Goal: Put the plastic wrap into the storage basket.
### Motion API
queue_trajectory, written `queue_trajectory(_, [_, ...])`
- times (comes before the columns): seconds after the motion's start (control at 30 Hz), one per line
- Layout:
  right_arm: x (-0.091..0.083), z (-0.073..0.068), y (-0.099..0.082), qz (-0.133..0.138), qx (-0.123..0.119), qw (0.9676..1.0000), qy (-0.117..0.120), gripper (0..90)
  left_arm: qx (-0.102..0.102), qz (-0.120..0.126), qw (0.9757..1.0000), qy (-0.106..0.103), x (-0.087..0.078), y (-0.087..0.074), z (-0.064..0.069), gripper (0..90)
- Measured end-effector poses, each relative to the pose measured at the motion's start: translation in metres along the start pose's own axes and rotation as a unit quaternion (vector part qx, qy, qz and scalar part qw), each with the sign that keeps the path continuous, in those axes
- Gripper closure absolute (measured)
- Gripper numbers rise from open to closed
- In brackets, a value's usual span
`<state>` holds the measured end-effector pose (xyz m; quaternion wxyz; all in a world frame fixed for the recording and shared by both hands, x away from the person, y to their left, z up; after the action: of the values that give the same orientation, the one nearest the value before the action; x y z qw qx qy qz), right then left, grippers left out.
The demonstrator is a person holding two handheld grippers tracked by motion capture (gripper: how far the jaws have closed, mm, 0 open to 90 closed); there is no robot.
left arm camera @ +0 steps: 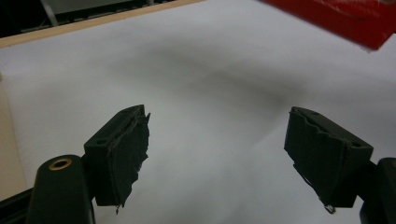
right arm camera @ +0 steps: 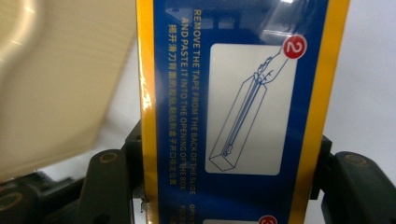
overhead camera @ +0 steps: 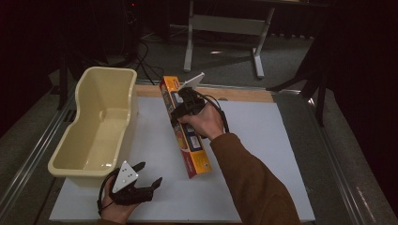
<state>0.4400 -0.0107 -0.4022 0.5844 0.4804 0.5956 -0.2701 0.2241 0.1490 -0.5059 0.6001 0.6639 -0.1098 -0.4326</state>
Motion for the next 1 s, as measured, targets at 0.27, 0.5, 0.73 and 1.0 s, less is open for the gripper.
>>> queue_trajectory(0.27, [-0.012, -0.022, 0.016, 0.007, -0.003, 0.9997, 0.021, 40.2, -0.002, 0.004, 1.0, 0.001, -0.001, 0.0, -0.001, 21.6])
queue_trajectory(0.5, [-0.027, -0.041, 0.035, 0.025, 0.006, 0.9989, 0.039, 40.3, -0.002, 0.007, 1.0, 0.0, -0.002, 0.0, 0.0, 21.1])
queue_trajectory(0.73, [-0.031, -0.06, 0.046, 0.035, 0.011, 0.998, 0.052, 40.3, -0.004, 0.011, 0.9999, 0.002, -0.004, 0.0, 0.0, 21.1])
queue_trajectory(1.0, [-0.034, -0.078, 0.056, 0.046, 0.016, 0.9961, 0.074, 40.3, 0.009, 0.005, 0.9999, 0.01, -0.002, 0.0, 0.003, 20.8])
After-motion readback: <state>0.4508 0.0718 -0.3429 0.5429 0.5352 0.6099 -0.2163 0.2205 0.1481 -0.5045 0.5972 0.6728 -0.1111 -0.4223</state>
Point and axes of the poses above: each handheld gripper's, and its own axes: x roughly forward along the jaws, y roughly out of its top, z roughly to its right, the point moved 3 cm from there along x, roughly forward along the jaws, and after that the axes turned 9 degrees about -y, right-handed, at the moved point
